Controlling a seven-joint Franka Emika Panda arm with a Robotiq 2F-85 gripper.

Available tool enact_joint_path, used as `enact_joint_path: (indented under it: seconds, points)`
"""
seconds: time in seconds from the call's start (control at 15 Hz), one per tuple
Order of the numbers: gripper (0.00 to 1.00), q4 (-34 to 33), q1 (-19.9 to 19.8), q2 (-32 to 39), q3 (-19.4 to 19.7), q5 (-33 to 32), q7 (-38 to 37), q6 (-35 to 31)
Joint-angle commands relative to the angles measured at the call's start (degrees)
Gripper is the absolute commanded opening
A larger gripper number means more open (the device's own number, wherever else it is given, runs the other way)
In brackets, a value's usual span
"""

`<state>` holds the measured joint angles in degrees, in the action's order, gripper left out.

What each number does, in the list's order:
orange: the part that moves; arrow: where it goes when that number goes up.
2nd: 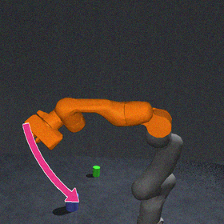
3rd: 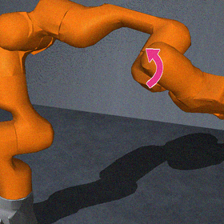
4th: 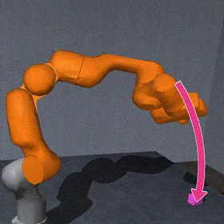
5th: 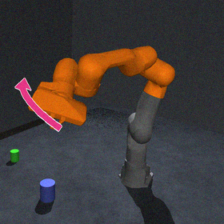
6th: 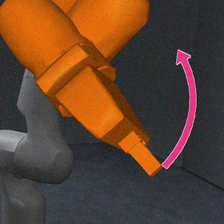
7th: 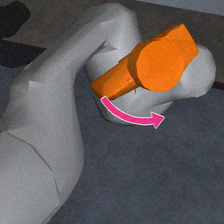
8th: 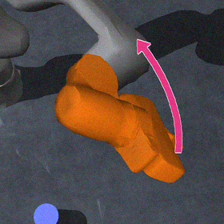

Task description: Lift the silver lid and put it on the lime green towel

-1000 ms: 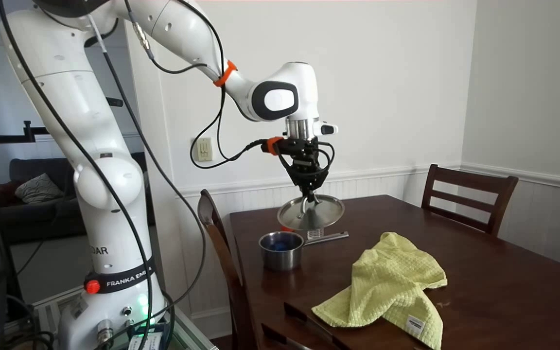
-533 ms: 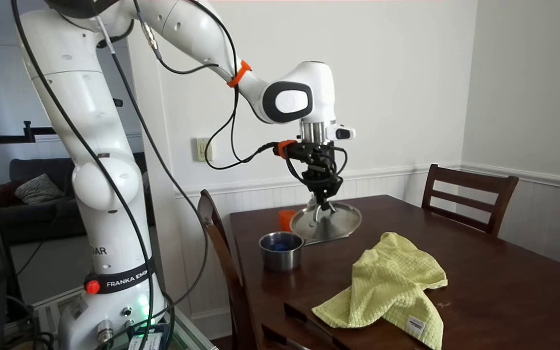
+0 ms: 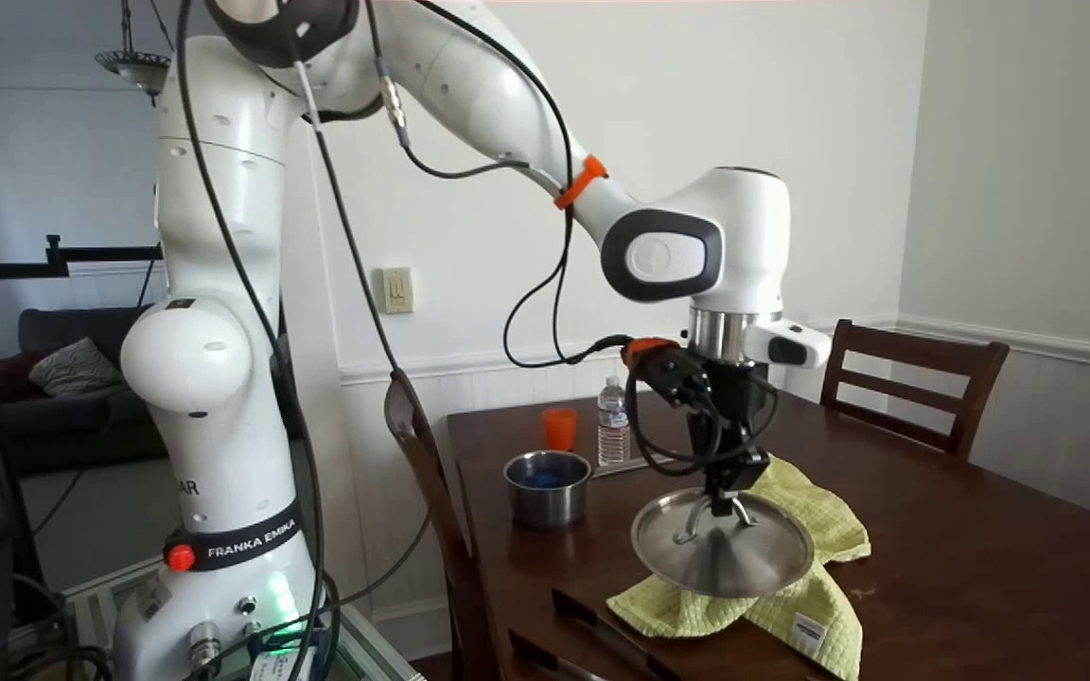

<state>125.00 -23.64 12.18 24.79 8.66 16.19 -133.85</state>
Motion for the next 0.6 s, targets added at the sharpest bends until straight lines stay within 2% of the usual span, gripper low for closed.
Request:
enact_joint_path:
  seconds: [0.0,0.27,0.33,0.4,0.53]
  points:
    - [0.04,-14.0,-2.9,11.3,-3.9,8.5,-6.7,7.3]
    - [0.04,-26.2,-4.2,18.8,-6.8,12.4,-16.2,13.4]
    - [0.4,-28.8,-4.3,20.7,-7.1,12.1,-18.0,14.6]
    - [0.41,-30.8,-4.0,21.7,-7.4,11.4,-19.7,15.5]
    - [0.53,-32.9,-4.1,22.5,-8.0,11.2,-21.6,16.5]
